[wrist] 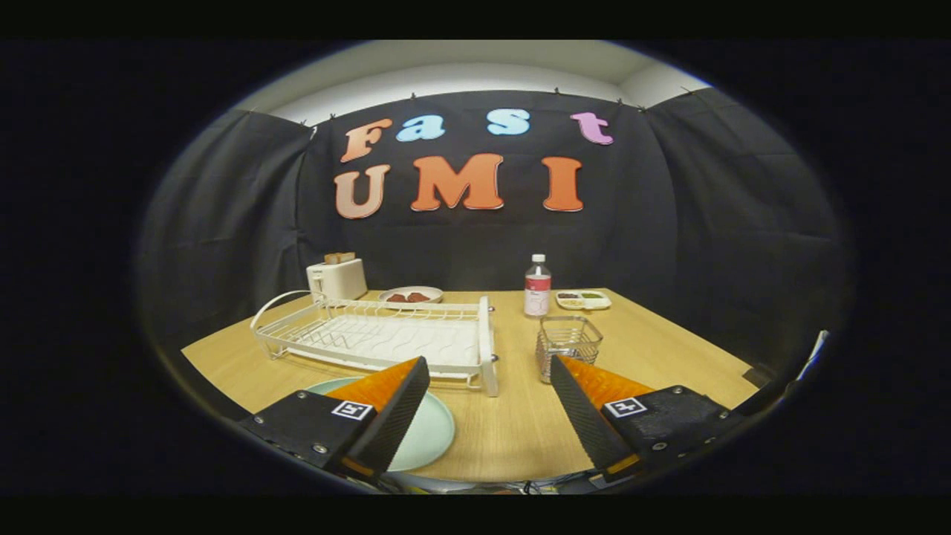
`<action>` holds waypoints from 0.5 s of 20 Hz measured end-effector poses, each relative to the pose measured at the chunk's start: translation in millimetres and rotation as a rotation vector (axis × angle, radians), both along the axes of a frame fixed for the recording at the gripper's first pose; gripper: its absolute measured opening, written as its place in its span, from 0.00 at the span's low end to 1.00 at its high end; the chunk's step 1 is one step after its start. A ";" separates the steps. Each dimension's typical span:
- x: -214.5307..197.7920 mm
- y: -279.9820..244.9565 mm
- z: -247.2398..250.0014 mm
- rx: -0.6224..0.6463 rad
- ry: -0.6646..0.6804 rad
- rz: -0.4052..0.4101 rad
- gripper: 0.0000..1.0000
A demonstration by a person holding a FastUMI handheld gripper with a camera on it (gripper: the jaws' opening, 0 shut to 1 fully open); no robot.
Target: Take the plate from the dish rack, then take the spoon from the basket and place it into the plate.
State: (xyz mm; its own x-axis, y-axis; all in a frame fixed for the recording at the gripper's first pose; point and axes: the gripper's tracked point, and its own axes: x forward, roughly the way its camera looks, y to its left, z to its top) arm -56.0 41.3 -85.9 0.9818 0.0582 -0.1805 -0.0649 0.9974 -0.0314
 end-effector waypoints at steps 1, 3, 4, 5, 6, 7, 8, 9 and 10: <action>2.3 -10.8 3.8 0.002 -0.010 -0.017 0.97; 2.9 -32.1 10.5 0.008 -0.026 -0.046 0.97; 2.3 -42.7 13.4 0.007 -0.036 -0.063 0.97; 2.0 -53.0 15.8 0.004 -0.043 -0.080 0.97; 1.3 -62.9 17.4 0.000 -0.049 -0.098 0.97; 0.5 -71.8 18.9 0.001 -0.054 -0.114 0.97; -1.2 -78.9 20.7 0.007 -0.059 -0.125 0.97; -2.1 -83.9 22.6 0.016 -0.066 -0.133 0.97; -2.8 -90.1 24.2 0.022 -0.074 -0.144 0.97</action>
